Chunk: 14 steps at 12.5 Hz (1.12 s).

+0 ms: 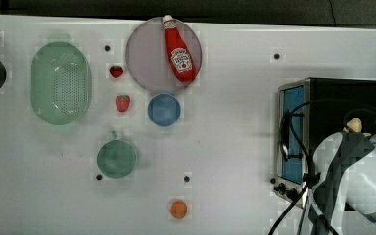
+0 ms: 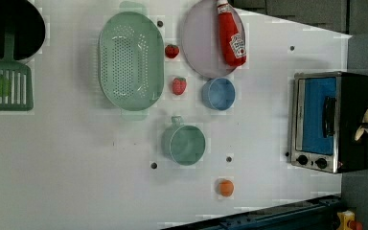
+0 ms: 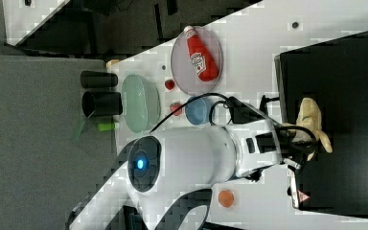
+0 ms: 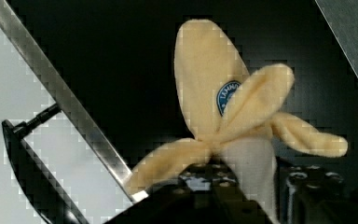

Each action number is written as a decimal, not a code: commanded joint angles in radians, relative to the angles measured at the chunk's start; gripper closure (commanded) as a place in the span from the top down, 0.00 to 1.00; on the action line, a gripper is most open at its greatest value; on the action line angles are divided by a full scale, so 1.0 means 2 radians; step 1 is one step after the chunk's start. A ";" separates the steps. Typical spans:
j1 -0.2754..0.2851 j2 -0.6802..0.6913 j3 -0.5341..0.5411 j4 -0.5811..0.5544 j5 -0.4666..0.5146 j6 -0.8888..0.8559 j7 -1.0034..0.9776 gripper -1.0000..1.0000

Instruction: Pick banana from table and place on oven.

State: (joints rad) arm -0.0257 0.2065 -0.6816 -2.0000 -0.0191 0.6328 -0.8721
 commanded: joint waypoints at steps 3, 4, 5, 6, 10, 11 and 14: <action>0.004 -0.013 -0.004 0.010 -0.003 0.008 -0.049 0.71; 0.004 -0.013 -0.003 0.011 -0.003 0.010 -0.049 0.82; 0.005 -0.014 -0.002 0.016 -0.003 0.010 -0.049 0.93; 0.007 -0.015 -0.002 0.024 -0.004 0.007 -0.049 1.00; 0.018 -0.045 0.006 0.076 -0.004 -0.064 -0.049 1.00; 0.022 -0.056 0.013 0.092 -0.004 -0.098 -0.047 1.00; 0.032 -0.097 0.051 0.133 -0.005 -0.183 0.004 1.00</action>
State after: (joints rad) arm 0.0005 0.0514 -0.6162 -1.7812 -0.0318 0.2625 -0.9180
